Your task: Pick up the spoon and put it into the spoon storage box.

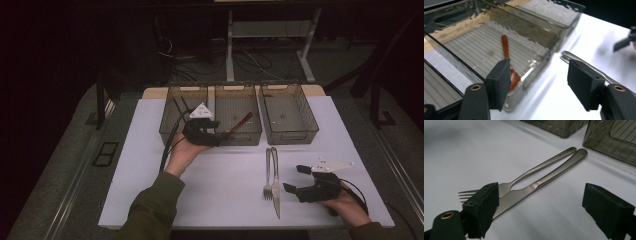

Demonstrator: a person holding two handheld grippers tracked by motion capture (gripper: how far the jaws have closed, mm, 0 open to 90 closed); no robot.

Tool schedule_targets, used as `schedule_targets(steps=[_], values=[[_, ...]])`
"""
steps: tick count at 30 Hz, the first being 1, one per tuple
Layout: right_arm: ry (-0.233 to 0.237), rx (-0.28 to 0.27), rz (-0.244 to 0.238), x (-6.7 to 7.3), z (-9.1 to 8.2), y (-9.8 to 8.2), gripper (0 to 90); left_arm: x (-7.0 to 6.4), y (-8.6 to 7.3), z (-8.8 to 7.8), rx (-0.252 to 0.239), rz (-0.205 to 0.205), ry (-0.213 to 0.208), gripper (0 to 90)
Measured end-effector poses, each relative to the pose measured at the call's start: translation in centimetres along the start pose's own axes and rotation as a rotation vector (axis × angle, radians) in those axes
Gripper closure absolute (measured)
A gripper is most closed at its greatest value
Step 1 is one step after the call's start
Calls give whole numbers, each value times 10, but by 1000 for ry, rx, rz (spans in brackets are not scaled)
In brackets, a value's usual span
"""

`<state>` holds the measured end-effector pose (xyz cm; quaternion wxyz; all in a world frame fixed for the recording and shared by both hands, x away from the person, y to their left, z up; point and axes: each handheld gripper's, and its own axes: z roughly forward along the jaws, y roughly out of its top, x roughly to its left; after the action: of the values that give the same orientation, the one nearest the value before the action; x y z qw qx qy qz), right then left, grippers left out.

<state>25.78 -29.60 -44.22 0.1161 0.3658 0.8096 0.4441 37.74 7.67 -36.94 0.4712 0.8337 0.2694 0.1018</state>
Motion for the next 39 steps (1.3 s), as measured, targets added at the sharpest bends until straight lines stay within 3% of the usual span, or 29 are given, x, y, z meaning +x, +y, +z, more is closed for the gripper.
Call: schedule_targets(steps=[11,14,23,28,39], values=[[0,-3,-1,1,-2,0,133,-19,-37,-23,-31,14,-34,302],[-2,-8,-3,0,-2,0,134,-22,-48,-29,-31,15,-27,293],[-2,-3,-1,1,-2,-1,134,-28,-80,-53,-65,4,-18,263],[-2,-4,-4,1,-2,0,133,-27,-97,-63,-67,-26,-25,214],[-5,-8,-4,-1,-4,-1,133,-28,-121,-77,-73,-44,-1,123]])
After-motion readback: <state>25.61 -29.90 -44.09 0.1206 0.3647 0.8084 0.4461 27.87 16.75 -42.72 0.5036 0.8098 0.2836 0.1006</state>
